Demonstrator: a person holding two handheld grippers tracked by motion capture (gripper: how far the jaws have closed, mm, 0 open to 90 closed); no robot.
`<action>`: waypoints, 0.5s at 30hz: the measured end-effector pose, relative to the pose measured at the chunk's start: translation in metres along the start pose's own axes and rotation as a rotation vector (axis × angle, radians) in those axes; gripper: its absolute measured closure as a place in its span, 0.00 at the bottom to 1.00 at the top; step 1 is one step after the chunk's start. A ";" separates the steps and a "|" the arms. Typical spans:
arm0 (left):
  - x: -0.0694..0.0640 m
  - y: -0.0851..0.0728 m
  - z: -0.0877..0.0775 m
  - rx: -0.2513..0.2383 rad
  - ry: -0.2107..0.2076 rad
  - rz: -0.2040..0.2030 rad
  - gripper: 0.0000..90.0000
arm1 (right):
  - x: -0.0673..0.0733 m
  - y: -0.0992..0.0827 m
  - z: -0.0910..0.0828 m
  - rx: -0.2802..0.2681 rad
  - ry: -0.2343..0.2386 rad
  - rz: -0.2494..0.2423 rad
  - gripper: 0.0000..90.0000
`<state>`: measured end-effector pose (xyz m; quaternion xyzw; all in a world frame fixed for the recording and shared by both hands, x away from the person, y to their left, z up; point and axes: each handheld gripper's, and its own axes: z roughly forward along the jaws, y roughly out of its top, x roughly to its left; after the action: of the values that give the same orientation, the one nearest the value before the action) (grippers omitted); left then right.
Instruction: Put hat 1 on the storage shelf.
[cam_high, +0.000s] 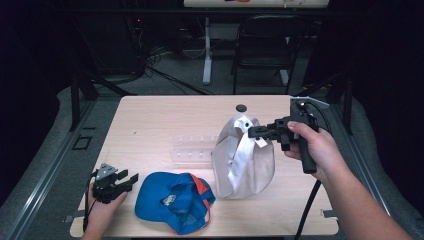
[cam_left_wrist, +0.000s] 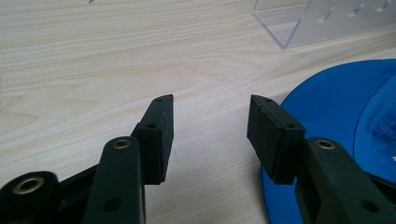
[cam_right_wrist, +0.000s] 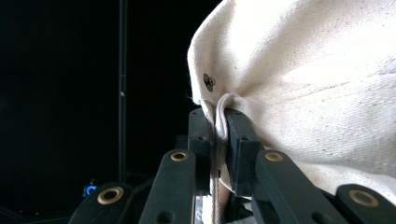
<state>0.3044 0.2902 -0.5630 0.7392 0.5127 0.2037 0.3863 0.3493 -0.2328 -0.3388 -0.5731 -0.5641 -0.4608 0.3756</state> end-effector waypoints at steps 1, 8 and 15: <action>0.000 0.000 0.000 0.001 0.000 0.002 0.57 | 0.000 0.001 0.002 -0.011 0.008 0.002 0.91; 0.000 0.000 0.000 -0.001 -0.003 0.007 0.57 | 0.003 0.013 0.013 -0.051 0.035 0.010 0.91; -0.002 0.001 0.000 0.001 -0.007 0.014 0.57 | 0.010 0.024 0.021 -0.102 0.027 0.010 0.91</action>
<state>0.3042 0.2881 -0.5622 0.7437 0.5062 0.2036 0.3863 0.3750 -0.2119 -0.3330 -0.5878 -0.5320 -0.4948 0.3558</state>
